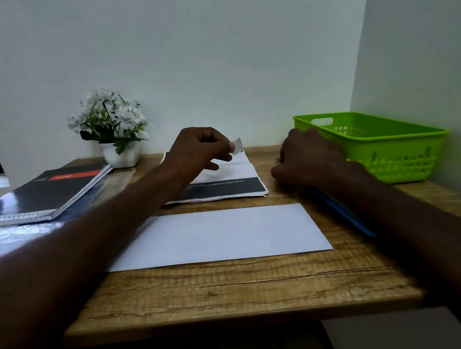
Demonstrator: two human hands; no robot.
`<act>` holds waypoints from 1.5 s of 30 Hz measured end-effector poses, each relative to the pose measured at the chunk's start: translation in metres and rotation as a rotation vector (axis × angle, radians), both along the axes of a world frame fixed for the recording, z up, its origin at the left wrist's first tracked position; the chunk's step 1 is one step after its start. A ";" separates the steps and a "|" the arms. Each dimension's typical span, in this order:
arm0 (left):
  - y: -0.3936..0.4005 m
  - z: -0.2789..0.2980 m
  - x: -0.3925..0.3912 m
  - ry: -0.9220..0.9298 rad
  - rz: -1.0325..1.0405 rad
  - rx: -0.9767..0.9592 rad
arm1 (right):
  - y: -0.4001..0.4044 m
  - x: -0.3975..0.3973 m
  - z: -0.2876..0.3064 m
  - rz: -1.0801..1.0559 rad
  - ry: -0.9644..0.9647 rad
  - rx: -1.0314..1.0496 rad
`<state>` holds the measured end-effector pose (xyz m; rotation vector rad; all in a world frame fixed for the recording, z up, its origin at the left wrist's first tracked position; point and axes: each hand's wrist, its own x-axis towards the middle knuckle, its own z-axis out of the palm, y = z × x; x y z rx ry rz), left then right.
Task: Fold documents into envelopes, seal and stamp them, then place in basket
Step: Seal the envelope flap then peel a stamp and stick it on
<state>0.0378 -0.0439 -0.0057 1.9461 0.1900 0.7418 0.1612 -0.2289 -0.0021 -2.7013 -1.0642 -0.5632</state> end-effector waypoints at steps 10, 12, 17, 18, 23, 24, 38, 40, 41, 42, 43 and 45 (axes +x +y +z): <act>-0.003 -0.001 0.000 0.000 0.007 0.001 | 0.003 -0.005 0.005 0.069 -0.103 0.304; -0.003 -0.001 0.001 -0.026 0.024 0.012 | 0.006 -0.007 0.007 0.159 -0.100 0.459; -0.008 0.000 -0.003 -0.271 0.115 0.433 | 0.016 -0.022 0.007 0.350 0.241 0.585; -0.011 0.000 -0.004 -0.315 0.097 0.520 | 0.018 -0.026 0.006 0.382 0.324 0.614; -0.013 0.000 0.001 -0.388 0.087 0.840 | 0.020 -0.030 0.007 0.421 0.493 0.730; -0.012 -0.001 0.002 -0.385 0.089 0.895 | 0.020 -0.028 0.006 0.418 0.474 0.729; -0.014 -0.005 0.003 -0.184 0.033 0.439 | 0.022 -0.015 0.003 0.473 0.311 0.660; -0.013 -0.006 0.003 -0.183 0.022 0.403 | 0.022 -0.014 0.002 0.471 0.297 0.632; -0.012 -0.006 0.003 -0.184 0.010 0.373 | 0.023 -0.014 0.002 0.471 0.295 0.624; -0.011 -0.006 0.003 -0.184 -0.003 0.341 | 0.023 -0.014 0.002 0.472 0.290 0.621; -0.011 -0.006 0.003 -0.180 -0.013 0.316 | 0.023 -0.015 0.002 0.469 0.281 0.620; -0.011 -0.005 0.002 -0.165 -0.020 0.295 | 0.023 -0.017 0.001 0.438 0.236 0.624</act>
